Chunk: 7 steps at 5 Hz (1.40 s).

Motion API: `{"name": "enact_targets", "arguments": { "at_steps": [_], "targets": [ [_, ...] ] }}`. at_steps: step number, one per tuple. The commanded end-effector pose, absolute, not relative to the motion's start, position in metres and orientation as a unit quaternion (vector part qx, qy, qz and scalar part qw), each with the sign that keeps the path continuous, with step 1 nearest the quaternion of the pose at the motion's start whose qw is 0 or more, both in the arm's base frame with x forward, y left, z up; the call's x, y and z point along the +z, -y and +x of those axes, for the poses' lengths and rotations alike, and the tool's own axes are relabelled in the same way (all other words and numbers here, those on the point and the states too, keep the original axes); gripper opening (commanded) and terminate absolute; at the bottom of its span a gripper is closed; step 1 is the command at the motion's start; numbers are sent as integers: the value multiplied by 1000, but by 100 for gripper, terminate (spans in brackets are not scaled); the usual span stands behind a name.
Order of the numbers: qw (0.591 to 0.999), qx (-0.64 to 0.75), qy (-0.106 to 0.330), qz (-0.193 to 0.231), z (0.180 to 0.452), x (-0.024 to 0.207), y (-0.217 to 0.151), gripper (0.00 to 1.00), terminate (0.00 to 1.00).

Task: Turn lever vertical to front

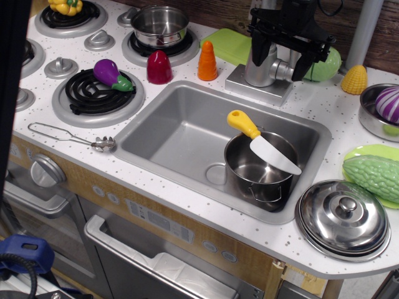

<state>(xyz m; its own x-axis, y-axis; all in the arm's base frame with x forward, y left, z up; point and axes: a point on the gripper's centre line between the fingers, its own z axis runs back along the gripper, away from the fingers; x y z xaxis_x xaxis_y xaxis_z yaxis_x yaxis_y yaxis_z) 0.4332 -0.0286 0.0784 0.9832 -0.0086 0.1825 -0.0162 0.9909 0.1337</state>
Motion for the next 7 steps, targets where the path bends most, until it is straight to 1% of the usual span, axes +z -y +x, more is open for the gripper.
{"name": "enact_targets", "arguments": {
  "at_steps": [1,2,3,4,5,7],
  "targets": [
    [993,2,92,67,433,78,29,100,0],
    [987,7,136,80,443,101,32,100,0],
    [978,2,180,103,455,121,40,100,0],
    [976,-1,204,82,467,129,44,100,0],
    [971,-8,223,88,478,127,46,100,0],
    [966,-21,236,101,494,122,35,100,0]
  ]
}}
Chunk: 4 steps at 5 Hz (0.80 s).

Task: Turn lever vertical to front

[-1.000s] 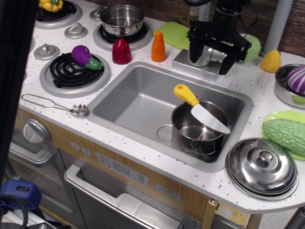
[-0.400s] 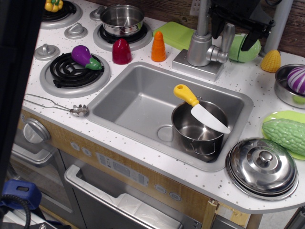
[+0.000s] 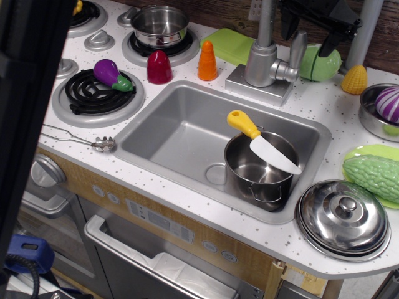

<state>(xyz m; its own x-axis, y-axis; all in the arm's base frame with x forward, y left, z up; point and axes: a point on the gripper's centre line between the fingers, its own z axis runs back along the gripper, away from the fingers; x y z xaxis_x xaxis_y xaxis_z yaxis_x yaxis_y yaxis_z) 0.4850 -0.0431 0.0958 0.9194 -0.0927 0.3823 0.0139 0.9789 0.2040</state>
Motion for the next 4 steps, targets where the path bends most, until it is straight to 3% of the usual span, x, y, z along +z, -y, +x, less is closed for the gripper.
{"name": "enact_targets", "arguments": {
  "at_steps": [1,2,4],
  "targets": [
    [965,-8,240,104,499,116,31,100,0],
    [967,2,235,100,498,111,31,0,0],
    [973,36,211,91,470,104,43,0,0]
  ]
}}
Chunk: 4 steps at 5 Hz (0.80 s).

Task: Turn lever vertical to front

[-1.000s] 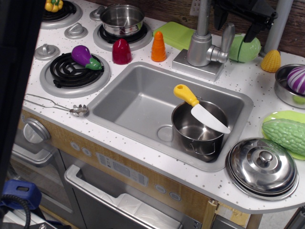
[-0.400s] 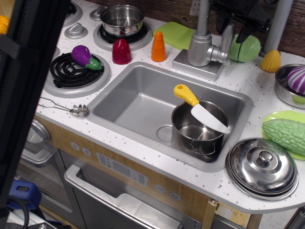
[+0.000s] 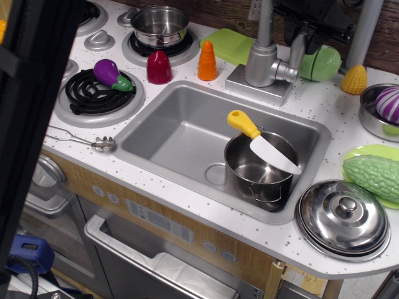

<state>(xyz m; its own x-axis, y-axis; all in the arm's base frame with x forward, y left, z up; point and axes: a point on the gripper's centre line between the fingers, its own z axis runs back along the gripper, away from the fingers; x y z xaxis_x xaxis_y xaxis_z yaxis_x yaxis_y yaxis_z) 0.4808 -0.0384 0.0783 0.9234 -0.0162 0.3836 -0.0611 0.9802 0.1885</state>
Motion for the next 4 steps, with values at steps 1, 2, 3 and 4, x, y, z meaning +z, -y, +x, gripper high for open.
{"name": "enact_targets", "arguments": {
  "at_steps": [1,2,3,4],
  "targets": [
    [975,55,197,85,453,96,46,0,0],
    [977,65,189,74,446,85,43,0,0],
    [979,71,182,59,444,70,39,0,0],
    [979,68,183,50,446,62,37,0,0]
  ]
}}
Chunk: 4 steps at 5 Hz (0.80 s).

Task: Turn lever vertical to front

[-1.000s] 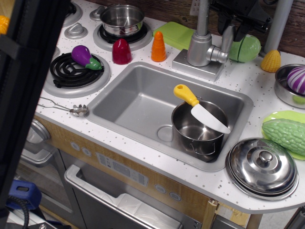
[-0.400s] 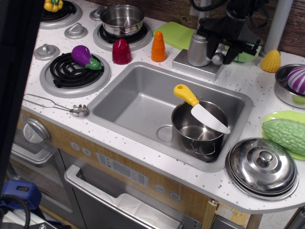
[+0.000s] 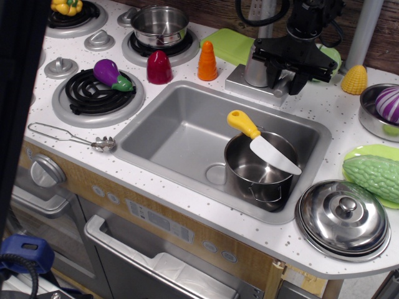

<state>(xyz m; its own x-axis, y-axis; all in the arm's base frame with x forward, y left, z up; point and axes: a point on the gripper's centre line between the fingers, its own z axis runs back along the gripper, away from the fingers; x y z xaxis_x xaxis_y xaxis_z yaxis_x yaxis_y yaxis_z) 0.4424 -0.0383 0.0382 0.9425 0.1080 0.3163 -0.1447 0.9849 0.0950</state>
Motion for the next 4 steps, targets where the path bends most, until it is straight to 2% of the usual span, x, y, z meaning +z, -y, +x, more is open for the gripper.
{"name": "enact_targets", "arguments": {
  "at_steps": [1,3,4],
  "targets": [
    [983,60,163,51,448,74,33,100,0],
    [989,47,120,71,443,121,35,100,0],
    [989,47,120,71,443,121,35,100,100]
  ]
}}
